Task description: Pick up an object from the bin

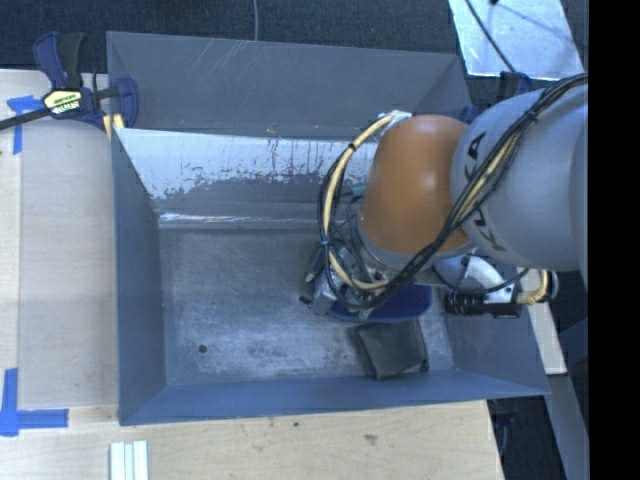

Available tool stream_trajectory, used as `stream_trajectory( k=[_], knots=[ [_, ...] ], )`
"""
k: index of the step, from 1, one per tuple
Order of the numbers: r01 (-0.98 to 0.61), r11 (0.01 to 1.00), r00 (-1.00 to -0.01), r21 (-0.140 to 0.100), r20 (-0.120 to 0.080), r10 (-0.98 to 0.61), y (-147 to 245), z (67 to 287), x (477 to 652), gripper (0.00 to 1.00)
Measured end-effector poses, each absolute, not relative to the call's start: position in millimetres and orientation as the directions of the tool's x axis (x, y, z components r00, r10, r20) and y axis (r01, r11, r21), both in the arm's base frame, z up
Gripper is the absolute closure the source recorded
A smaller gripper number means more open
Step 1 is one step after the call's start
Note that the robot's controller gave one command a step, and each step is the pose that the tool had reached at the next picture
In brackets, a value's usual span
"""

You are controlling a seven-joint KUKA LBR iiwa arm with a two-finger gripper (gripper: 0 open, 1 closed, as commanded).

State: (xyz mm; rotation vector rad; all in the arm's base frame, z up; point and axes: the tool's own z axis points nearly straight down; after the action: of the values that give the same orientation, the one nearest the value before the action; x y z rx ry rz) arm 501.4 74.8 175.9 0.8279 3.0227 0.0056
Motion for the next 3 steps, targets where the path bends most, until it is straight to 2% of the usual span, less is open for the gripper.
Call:
stream_trajectory(
  k=[1, 2, 3],
  knots=[
    [0.516, 0.857, -0.857, 0.003, -0.006, 0.516, 63, 199, 523.2, 1.0],
    [0.568, 0.823, -0.823, -0.004, 0.005, 0.568, 65, 73, 510.5, 1.0],
    [0.632, 0.775, -0.775, 0.003, -0.004, 0.632, 63, 117, 499.6, 1.0]
  ],
)
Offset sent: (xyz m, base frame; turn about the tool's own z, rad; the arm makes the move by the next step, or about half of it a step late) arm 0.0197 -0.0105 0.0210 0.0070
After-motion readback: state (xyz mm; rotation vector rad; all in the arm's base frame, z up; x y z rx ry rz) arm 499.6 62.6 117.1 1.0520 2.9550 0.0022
